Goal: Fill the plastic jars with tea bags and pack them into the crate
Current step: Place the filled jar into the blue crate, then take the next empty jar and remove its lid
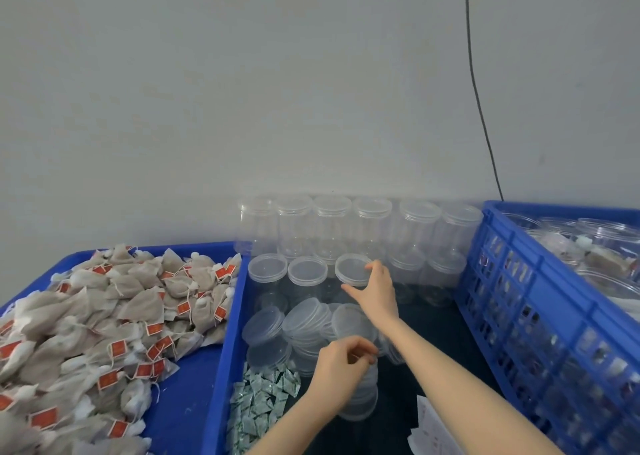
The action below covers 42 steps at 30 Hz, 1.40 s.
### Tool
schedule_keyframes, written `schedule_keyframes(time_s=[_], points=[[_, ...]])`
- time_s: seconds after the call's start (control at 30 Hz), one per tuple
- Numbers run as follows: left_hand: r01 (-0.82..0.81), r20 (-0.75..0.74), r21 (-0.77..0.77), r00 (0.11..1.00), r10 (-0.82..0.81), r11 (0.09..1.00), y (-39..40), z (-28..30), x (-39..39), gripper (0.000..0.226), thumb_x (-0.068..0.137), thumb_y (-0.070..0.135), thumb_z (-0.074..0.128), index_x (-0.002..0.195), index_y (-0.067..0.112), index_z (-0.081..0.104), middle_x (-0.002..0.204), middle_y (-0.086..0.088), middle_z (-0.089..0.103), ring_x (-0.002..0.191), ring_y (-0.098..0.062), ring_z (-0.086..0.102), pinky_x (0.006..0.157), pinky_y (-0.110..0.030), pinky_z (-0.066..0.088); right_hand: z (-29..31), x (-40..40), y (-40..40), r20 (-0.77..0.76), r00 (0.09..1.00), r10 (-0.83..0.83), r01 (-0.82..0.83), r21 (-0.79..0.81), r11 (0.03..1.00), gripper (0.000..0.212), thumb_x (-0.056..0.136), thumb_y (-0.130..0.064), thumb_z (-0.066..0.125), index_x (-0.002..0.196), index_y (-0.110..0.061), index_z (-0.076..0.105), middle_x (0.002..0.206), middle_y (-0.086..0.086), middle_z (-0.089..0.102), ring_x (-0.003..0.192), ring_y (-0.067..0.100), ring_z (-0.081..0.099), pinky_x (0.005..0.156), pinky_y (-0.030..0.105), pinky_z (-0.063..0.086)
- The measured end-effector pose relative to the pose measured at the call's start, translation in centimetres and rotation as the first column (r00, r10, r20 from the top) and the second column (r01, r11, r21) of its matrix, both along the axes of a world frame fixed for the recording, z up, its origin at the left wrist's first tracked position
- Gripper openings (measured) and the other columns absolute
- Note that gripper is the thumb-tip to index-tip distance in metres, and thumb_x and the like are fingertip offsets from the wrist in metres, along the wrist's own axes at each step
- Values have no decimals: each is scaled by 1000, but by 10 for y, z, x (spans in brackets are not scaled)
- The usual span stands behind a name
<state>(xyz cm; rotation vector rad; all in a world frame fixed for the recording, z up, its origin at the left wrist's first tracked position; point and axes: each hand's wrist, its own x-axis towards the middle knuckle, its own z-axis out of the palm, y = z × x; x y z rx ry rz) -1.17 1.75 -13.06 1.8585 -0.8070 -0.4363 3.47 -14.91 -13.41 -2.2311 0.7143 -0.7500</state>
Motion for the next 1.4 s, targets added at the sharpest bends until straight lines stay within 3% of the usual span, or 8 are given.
schedule_keyframes(time_s=[0.1,0.37,0.5,0.67,0.83,1.0,1.2,1.4], points=[[-3,0,-2,1000,3,1000,0,1,-1,38,85,-1,52,77,34,63,71,13,65,68,10,58,67,-5,42,9,-12,-4,17,1000,15,-13,-86,996,55,78,-39,81,114,-19,44,121,0,51,92,9,48,64,18,39],[-157,12,-226,986,163,961,5,12,-1,33,86,2,59,94,33,61,86,8,66,74,3,57,71,-12,46,43,-67,2,125,991,55,-12,-328,945,63,75,-42,82,124,-21,49,131,-11,50,112,13,54,74,27,42],[-215,-94,-317,976,195,924,6,23,-3,39,85,10,67,112,32,51,103,7,59,91,-7,58,83,-27,52,55,-94,17,347,928,138,-79,-178,981,61,71,-30,87,119,-30,49,125,-20,50,117,3,49,89,22,44],[-192,-206,-389,971,118,901,11,40,-4,60,86,19,68,135,28,34,125,7,50,116,-5,49,79,-14,46,62,-124,31,477,827,298,-362,47,931,63,69,-24,82,122,-33,47,121,-24,57,119,0,54,97,15,44],[3,-262,-413,957,-122,911,20,49,-12,83,78,35,73,144,32,23,136,14,46,122,2,47,88,-13,47,49,-141,45,398,824,403,-542,351,763,64,79,-29,79,131,-28,41,126,-5,61,119,7,59,99,22,46],[-24,-338,-364,935,-108,931,25,48,-19,82,72,42,77,140,30,34,133,4,54,122,-14,53,107,-40,41,30,-145,60,378,859,345,-503,498,707,66,77,-37,74,134,-27,42,132,-6,57,111,-8,59,86,12,48],[-82,-413,-353,908,-76,932,23,45,-19,58,81,29,68,132,29,40,122,-1,61,110,-17,62,100,-41,48,18,-143,69,277,867,414,-497,532,685,81,54,-41,83,126,-26,50,118,-4,68,111,7,65,86,25,53],[53,-388,-285,907,-166,957,29,44,-6,83,63,53,78,129,18,43,117,-7,65,107,-25,64,98,-46,48,25,-154,66,237,855,462,-499,621,604,75,64,-40,82,130,-18,55,123,5,68,116,21,64,100,39,52]])
